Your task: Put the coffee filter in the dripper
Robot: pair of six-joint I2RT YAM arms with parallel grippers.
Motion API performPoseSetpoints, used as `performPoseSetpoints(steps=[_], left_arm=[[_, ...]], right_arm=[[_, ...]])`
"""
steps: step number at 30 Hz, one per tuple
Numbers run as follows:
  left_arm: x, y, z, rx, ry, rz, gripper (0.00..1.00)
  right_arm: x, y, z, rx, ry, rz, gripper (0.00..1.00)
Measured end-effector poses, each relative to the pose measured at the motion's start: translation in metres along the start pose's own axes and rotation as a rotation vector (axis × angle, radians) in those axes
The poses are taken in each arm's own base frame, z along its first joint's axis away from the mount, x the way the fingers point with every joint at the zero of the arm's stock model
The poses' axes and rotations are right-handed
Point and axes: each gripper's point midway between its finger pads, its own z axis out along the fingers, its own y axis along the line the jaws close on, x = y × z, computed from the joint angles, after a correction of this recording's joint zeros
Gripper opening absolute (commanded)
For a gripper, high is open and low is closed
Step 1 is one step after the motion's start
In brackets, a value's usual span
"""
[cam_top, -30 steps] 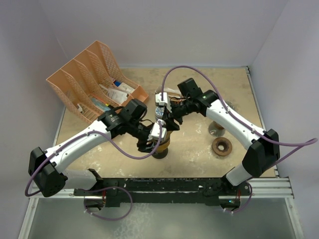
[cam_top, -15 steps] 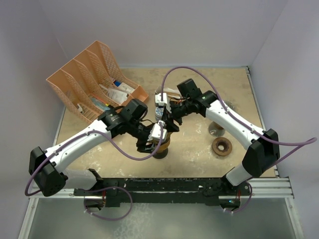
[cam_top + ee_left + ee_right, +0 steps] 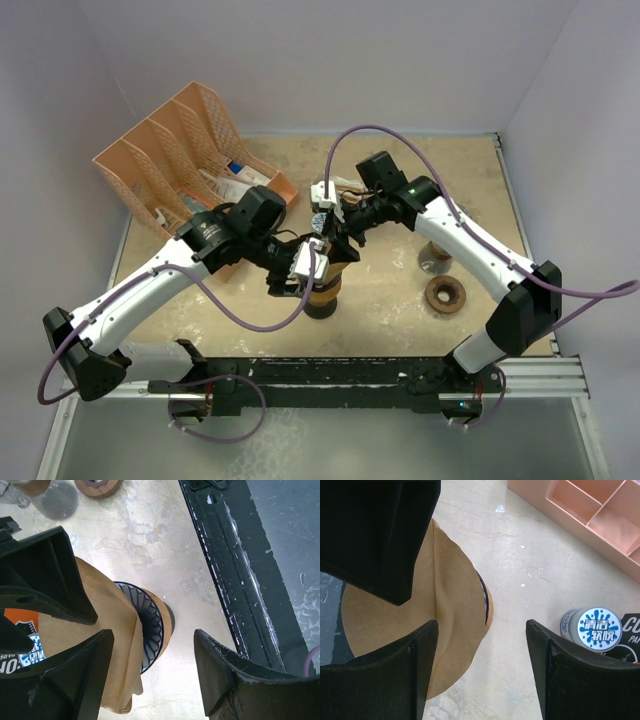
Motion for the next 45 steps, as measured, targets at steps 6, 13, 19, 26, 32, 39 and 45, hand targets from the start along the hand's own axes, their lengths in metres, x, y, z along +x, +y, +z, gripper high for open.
performPoseSetpoints(steps=[6, 13, 19, 26, 32, 39, 45], left_arm=[[0.006, -0.005, -0.001, 0.013, 0.027, -0.005, 0.58], [0.009, -0.012, 0.001, 0.035, 0.056, 0.009, 0.56], [0.016, -0.017, 0.01, 0.058, 0.082, 0.006, 0.55], [0.03, -0.02, 0.02, 0.085, 0.117, -0.021, 0.55], [0.036, -0.02, 0.022, 0.089, 0.13, -0.028, 0.55], [0.041, -0.02, 0.027, 0.096, 0.137, -0.036, 0.55], [0.041, -0.019, 0.028, 0.094, 0.135, -0.033, 0.56]], right_arm=[[0.005, -0.005, -0.001, 0.03, 0.029, 0.004, 0.7], [0.011, -0.011, -0.001, 0.057, 0.058, 0.018, 0.68], [0.017, -0.01, 0.008, 0.043, 0.084, 0.027, 0.68], [0.016, -0.006, 0.013, 0.04, 0.101, 0.018, 0.68], [0.019, -0.006, 0.015, 0.056, 0.126, 0.017, 0.68], [0.028, -0.009, 0.018, 0.073, 0.147, 0.022, 0.69], [0.028, -0.007, 0.019, 0.069, 0.148, 0.024, 0.71]])
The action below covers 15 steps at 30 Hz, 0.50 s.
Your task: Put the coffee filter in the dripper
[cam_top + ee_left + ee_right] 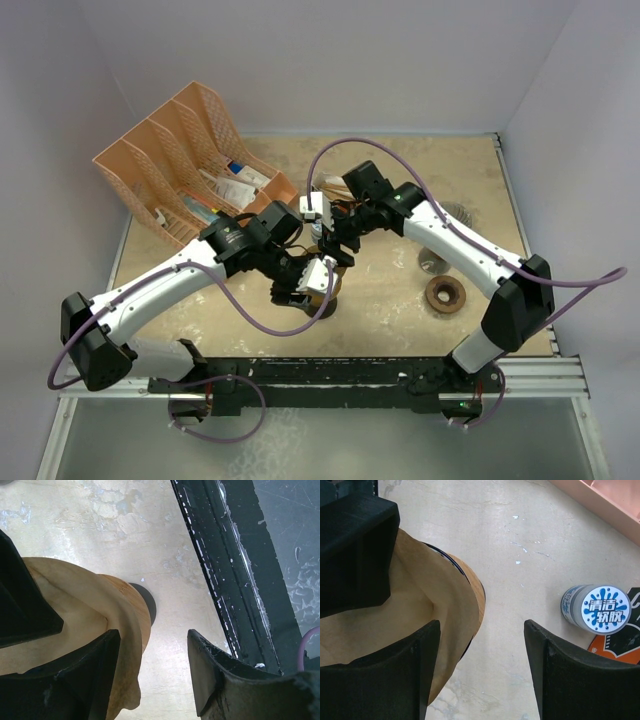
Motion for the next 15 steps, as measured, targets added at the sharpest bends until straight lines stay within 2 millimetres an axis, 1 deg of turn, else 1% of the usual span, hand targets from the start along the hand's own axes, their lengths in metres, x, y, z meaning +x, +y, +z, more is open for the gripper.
performPoseSetpoints(steps=[7, 15], left_arm=[[0.0, 0.0, 0.0, 0.0, 0.0, 0.0, 0.59], [-0.01, 0.003, -0.007, -0.016, -0.008, 0.017, 0.64]], right_arm=[[-0.002, 0.006, 0.0, -0.028, -0.012, -0.002, 0.75], [-0.013, 0.006, -0.005, -0.034, -0.04, -0.014, 0.81]])
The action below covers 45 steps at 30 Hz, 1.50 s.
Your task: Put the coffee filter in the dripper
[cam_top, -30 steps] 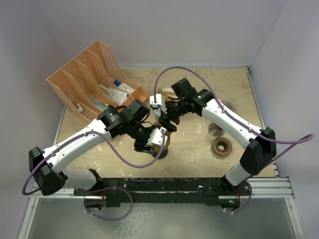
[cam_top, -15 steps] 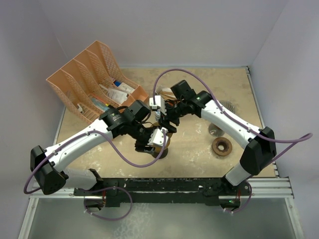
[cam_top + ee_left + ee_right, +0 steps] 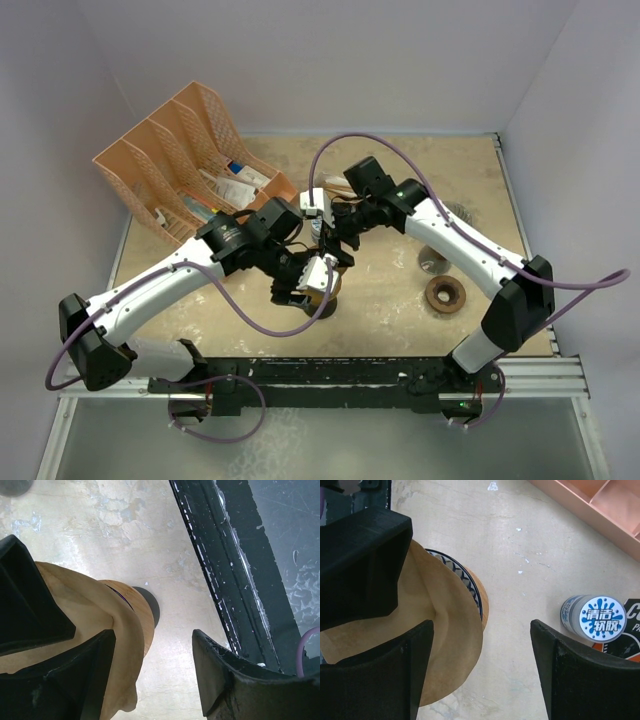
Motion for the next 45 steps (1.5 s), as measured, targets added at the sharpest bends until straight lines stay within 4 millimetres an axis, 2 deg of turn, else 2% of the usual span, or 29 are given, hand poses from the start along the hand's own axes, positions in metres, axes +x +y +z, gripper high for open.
performPoseSetpoints(steps=[15, 22, 27, 32, 40, 45], left_arm=[[-0.014, 0.001, -0.012, -0.009, -0.007, 0.014, 0.7], [-0.03, 0.009, -0.024, -0.047, -0.029, 0.047, 0.72], [-0.042, 0.015, -0.034, -0.08, -0.043, 0.063, 0.73], [-0.047, 0.023, -0.047, -0.114, -0.062, 0.04, 0.74], [-0.062, 0.049, -0.088, -0.224, -0.161, -0.082, 0.75], [-0.06, 0.067, -0.108, -0.321, -0.193, -0.19, 0.75]], right_arm=[[-0.015, -0.006, -0.011, 0.03, -0.026, -0.019, 0.89], [-0.027, -0.009, -0.032, 0.085, -0.064, -0.032, 0.9], [-0.043, -0.012, -0.056, 0.149, -0.115, -0.065, 0.9], [-0.049, -0.017, -0.082, 0.216, -0.157, -0.064, 0.9], [-0.047, -0.053, -0.162, 0.487, -0.252, 0.015, 0.9], [-0.028, -0.072, -0.206, 0.657, -0.285, 0.112, 0.9]])
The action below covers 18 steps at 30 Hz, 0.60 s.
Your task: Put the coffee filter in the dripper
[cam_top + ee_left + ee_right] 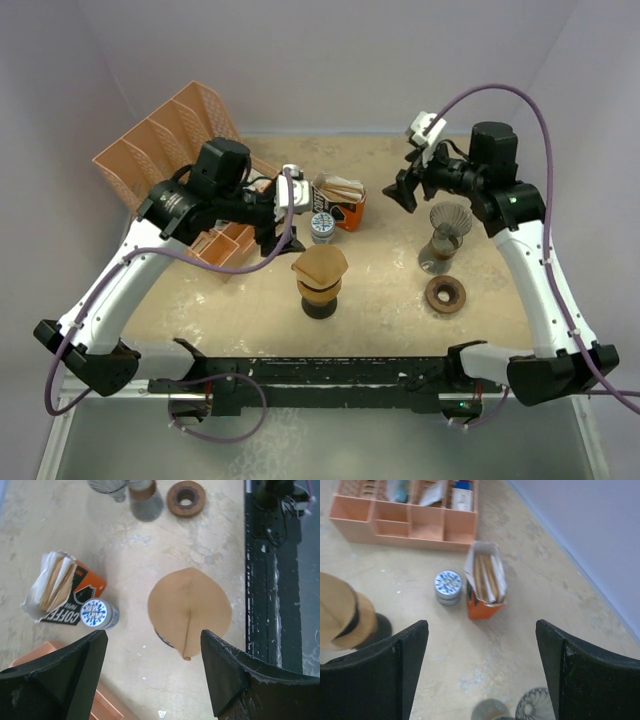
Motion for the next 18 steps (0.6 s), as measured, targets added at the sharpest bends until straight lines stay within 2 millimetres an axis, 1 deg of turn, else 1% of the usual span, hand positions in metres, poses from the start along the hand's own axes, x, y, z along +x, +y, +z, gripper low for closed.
performPoseSetpoints(steps=[2, 5, 7, 10, 14, 18], left_arm=[[-0.001, 0.012, -0.006, -0.061, -0.007, -0.041, 0.76], [-0.005, 0.031, -0.017, -0.173, -0.021, -0.088, 0.77], [-0.008, 0.045, -0.026, -0.257, -0.036, -0.115, 0.78], [-0.009, 0.066, -0.039, -0.379, -0.055, -0.159, 0.79], [0.002, 0.091, -0.049, -0.504, -0.057, -0.225, 0.84], [0.024, 0.107, -0.05, -0.59, -0.03, -0.296, 0.92]], right_arm=[[0.009, -0.018, -0.008, 0.064, 0.012, 0.043, 0.9], [0.032, -0.047, -0.021, 0.164, 0.044, 0.119, 0.9], [0.048, -0.06, -0.027, 0.218, 0.07, 0.16, 0.9], [0.07, -0.073, -0.034, 0.266, 0.111, 0.204, 0.89], [0.093, -0.092, -0.043, 0.325, 0.158, 0.228, 0.89], [0.121, -0.109, -0.056, 0.378, 0.223, 0.232, 0.89]])
